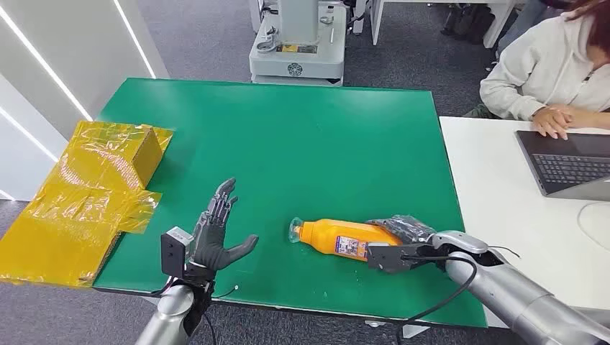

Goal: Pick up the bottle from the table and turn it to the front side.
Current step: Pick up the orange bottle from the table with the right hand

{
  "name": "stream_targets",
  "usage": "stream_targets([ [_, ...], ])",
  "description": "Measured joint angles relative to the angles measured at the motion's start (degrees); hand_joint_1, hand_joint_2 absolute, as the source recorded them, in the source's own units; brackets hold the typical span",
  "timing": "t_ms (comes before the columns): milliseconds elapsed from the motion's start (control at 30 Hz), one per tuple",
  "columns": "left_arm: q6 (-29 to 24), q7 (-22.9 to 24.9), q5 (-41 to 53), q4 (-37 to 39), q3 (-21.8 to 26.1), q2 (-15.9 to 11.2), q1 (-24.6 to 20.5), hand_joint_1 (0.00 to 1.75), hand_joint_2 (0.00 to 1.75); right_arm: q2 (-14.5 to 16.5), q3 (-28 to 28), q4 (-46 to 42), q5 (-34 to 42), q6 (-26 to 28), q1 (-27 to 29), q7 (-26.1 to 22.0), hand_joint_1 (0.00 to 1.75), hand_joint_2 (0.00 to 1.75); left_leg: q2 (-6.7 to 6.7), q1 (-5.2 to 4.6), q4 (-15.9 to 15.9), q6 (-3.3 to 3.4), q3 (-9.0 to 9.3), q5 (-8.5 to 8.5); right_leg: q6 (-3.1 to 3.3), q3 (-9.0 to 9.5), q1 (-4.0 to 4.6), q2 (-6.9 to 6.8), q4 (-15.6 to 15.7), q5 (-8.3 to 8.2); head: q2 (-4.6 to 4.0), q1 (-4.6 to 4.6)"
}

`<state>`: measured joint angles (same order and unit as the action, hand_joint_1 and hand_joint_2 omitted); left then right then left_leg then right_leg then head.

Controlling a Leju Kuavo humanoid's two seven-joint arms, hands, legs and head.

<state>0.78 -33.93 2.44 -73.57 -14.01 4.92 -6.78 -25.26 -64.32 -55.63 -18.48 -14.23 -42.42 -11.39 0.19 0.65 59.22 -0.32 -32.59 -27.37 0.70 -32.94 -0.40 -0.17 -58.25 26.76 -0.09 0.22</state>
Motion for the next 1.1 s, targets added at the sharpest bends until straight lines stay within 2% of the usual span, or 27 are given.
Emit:
stream_targets([
  [367,-0.03,-0.34,0.42,-0.93,0.0,0.05,1.25,0.0,1.75,-1.11,4.47,-2.56,4.55,0.2,3.65,-0.14,1.75,1.75,0.0,0.01,0.0,0.0,-0.03,0.0,0.0,-0.02,0.0,0.01,0.02,0.0,0.0,0.0],
  [500,-0.16,-0.29,0.84,-1.26,0.0,0.29,1.74,0.0,1.75,-1.17,7.92,-3.11,12.35,0.5,6.85,-1.83,1.75,1.75,-0.07,0.01,0.0,0.0,-0.05,0.0,0.0,-0.02,0.01,-0.07,0.02,0.0,0.0,0.0],
  [633,-0.85,-0.25,1.21,-1.76,0.0,0.32,2.37,0.0,1.75,-0.97,15.25,-6.01,22.24,5.09,15.34,-7.02,1.75,1.75,-0.32,0.02,-0.01,0.0,-0.22,-0.01,-0.04,-0.08,0.01,-0.31,0.02,0.06,0.0,-0.01],
  [733,-1.28,-0.26,1.27,-1.91,0.02,0.22,2.5,0.0,1.75,0.13,22.14,-10.83,26.28,9.86,23.76,-10.55,1.75,1.75,-0.49,0.02,-0.03,0.0,-0.35,-0.02,-0.07,-0.17,0.02,-0.46,0.02,0.13,0.0,-0.01],
  [900,-1.44,-0.27,1.71,-2.2,0.02,0.0,2.27,0.0,1.75,5.01,32.03,-20.89,23.93,14.67,36.71,-11.93,1.75,1.75,-0.4,0.02,-0.1,0.0,-0.55,-0.03,-0.04,-0.42,0.02,-0.4,-0.01,0.16,0.0,-0.02],
  [1100,-1.17,-0.26,1.88,-2.32,0.02,-0.21,1.6,0.0,1.75,9.34,38.01,-26.23,23.09,14.78,42.24,-12.28,1.75,1.75,-0.35,0.01,-0.1,-0.02,-0.57,0.0,-0.03,-0.47,0.02,-0.35,-0.01,0.15,0.0,0.0],
])
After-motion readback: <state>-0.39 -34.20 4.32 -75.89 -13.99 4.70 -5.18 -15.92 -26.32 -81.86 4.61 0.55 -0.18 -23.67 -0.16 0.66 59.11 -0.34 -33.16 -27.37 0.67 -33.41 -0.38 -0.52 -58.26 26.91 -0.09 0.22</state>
